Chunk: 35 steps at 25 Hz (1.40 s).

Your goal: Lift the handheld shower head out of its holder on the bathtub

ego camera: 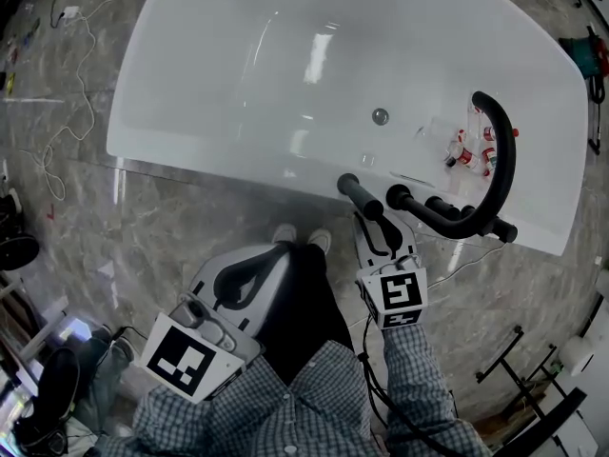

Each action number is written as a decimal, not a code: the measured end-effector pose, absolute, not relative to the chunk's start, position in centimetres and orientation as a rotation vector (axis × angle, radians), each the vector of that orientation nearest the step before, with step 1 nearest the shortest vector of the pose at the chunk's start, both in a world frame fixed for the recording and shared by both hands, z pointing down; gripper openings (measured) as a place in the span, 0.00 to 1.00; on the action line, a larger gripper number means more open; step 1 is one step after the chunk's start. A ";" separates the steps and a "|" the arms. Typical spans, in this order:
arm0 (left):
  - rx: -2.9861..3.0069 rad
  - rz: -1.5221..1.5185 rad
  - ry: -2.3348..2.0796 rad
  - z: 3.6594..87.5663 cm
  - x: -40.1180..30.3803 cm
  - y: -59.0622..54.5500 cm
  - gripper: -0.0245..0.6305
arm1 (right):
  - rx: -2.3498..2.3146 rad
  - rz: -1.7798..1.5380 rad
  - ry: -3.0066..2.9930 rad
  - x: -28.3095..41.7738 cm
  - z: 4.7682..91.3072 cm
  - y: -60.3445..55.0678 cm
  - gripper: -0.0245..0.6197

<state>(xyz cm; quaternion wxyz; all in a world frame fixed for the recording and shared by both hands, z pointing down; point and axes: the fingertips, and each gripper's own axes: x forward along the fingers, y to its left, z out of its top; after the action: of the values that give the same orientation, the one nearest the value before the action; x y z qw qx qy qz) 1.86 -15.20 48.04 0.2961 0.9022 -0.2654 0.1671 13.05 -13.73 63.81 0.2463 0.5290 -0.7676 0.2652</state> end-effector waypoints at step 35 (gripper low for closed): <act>2.281 0.457 -0.735 53.5 2.3 -14.5 0.04 | 1.420 0.699 -2.105 11.8 70.7 -18.5 0.26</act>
<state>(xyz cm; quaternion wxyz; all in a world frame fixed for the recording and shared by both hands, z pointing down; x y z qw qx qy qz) 2.25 -14.55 53.48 0.3437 0.8781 -0.2827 0.1758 11.84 -18.50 70.71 0.2513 0.5217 -0.7737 0.2569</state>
